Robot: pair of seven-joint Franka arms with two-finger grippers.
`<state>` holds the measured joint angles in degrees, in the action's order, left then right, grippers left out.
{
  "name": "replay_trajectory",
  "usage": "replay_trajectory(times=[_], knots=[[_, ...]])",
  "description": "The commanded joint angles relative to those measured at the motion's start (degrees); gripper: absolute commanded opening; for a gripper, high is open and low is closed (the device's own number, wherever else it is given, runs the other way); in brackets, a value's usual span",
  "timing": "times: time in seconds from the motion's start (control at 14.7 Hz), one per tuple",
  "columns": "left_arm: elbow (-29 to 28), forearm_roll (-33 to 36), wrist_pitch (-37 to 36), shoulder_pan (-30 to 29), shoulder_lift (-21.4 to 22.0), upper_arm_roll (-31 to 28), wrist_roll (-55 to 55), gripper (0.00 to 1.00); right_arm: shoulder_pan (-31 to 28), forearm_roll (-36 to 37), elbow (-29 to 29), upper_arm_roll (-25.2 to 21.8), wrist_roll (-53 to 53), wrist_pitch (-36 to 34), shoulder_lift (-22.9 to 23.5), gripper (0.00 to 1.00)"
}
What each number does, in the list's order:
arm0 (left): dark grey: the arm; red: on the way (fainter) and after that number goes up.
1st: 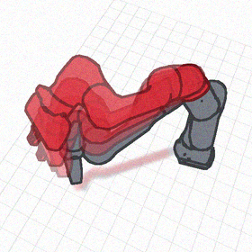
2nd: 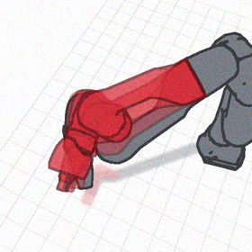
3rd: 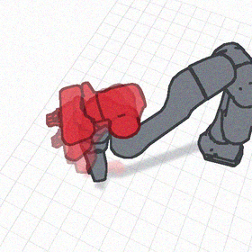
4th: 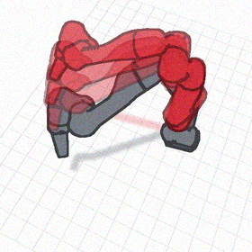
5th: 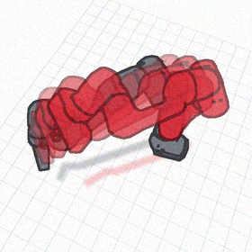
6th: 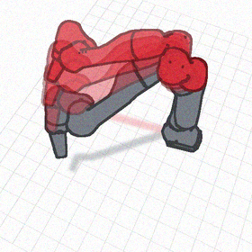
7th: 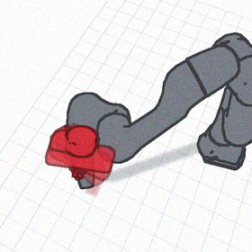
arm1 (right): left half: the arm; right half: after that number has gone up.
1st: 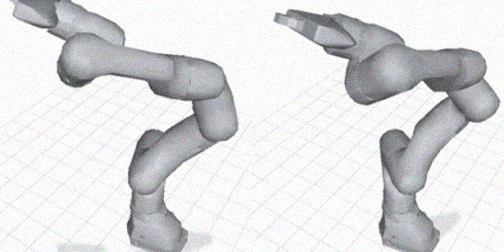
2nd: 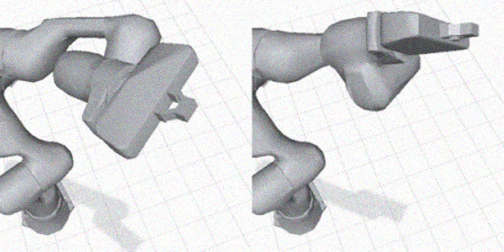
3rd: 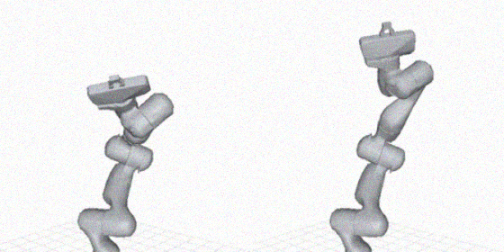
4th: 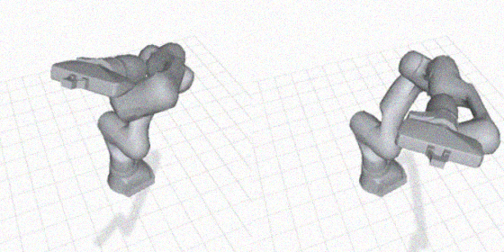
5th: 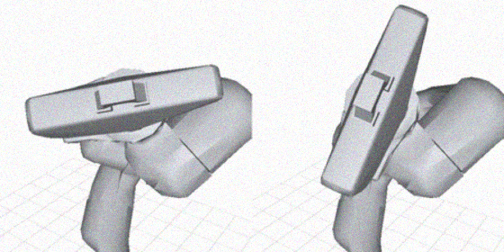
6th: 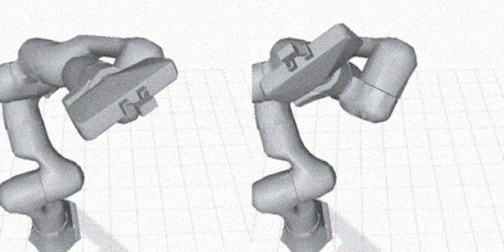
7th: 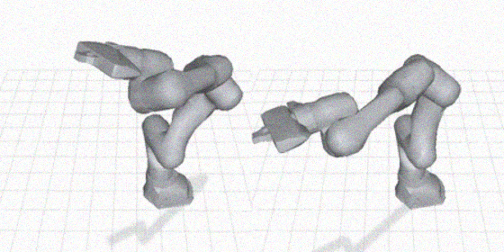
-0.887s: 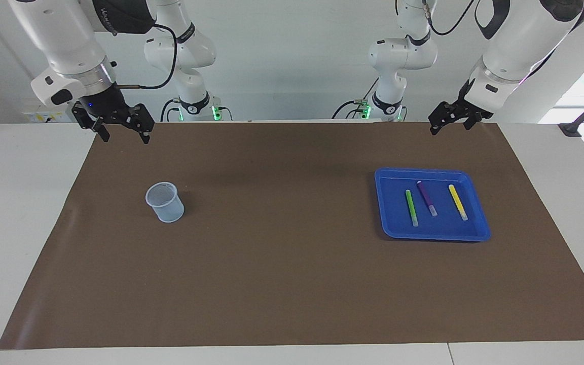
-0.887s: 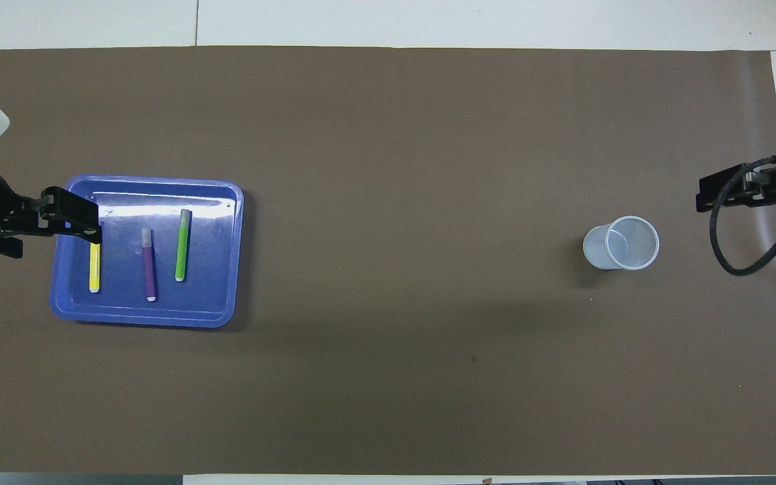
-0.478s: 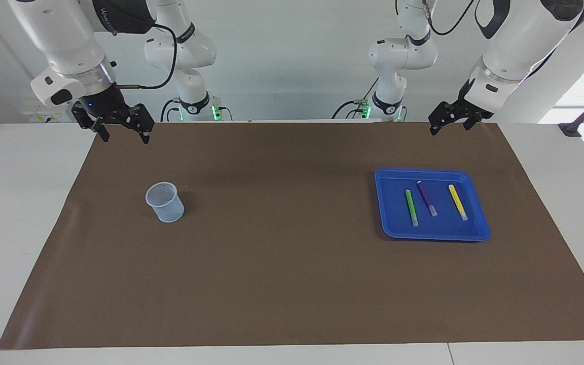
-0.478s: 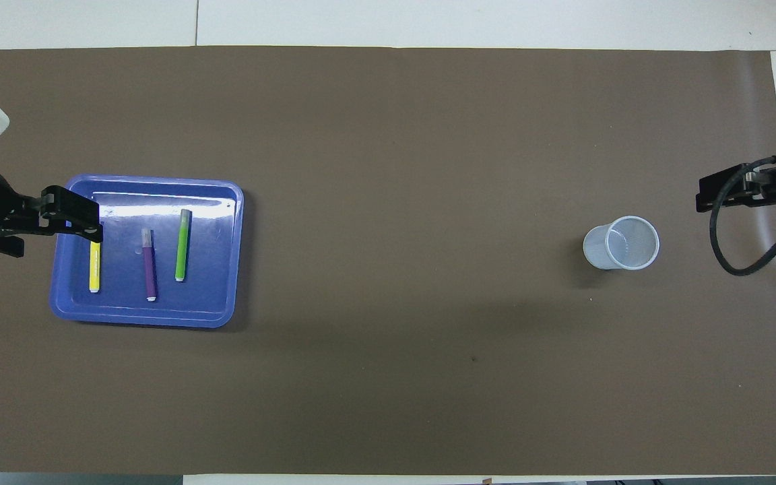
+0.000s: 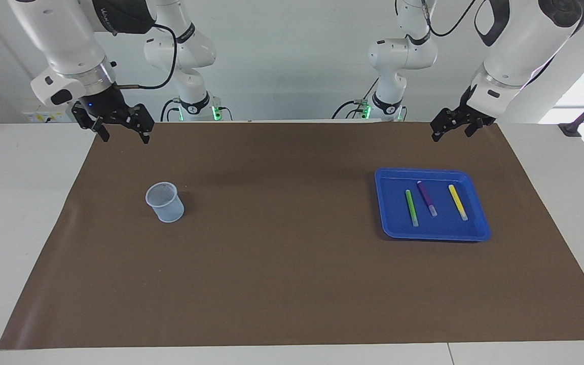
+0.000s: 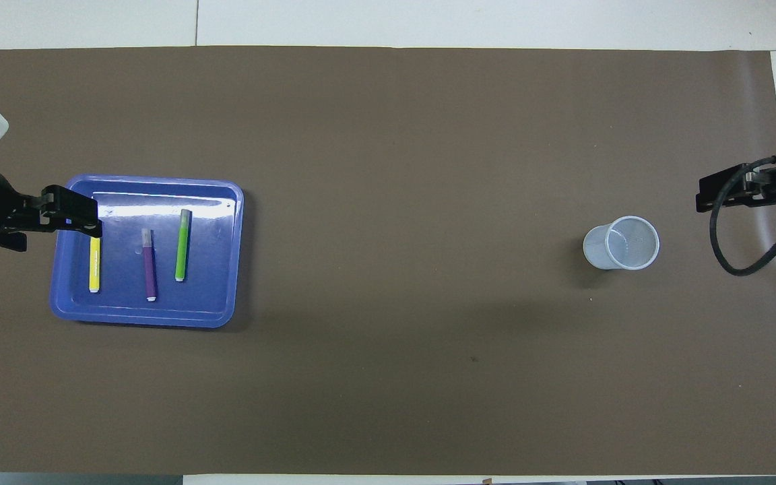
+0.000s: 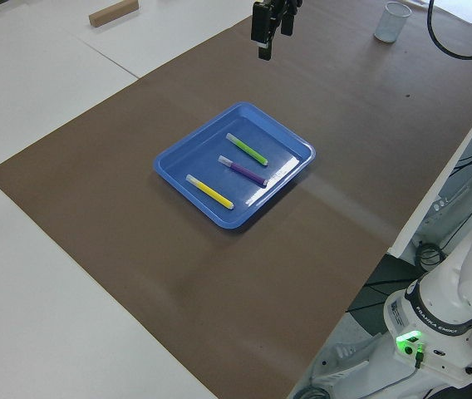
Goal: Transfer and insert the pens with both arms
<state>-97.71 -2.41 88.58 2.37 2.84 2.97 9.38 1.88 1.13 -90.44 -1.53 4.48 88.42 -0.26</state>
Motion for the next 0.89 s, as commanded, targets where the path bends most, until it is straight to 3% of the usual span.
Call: replay_trajectory(times=[0.0, 0.14, 0.34, 0.55, 0.82], knots=[[-11.8, -0.6, 9.5, -5.4, 2.9, -0.2, -10.1, 1.00, -0.7, -0.2, -0.4, 0.4, -0.4, 0.2, -0.2, 1.00], [-19.0, -0.6, 18.7, -8.4, 2.2, -0.2, -14.8, 1.00, -0.7, -0.2, -0.4, 0.4, -0.4, 0.2, -0.2, 1.00], [-24.7, -0.5, 31.8, -9.9, -3.9, -0.3, -22.2, 1.00, -0.7, -0.2, -0.4, 0.4, -0.4, 0.2, -0.2, 1.00], [-25.9, -0.5, 38.2, -11.5, -9.0, -0.3, -25.0, 1.00, -0.7, -0.2, -0.4, 0.4, -0.4, 0.3, -0.2, 1.00], [-26.7, -0.5, 41.1, -11.5, -11.4, -0.3, -25.0, 1.00, -0.7, -0.2, -0.4, 0.4, -0.4, 0.3, -0.1, 1.00]])
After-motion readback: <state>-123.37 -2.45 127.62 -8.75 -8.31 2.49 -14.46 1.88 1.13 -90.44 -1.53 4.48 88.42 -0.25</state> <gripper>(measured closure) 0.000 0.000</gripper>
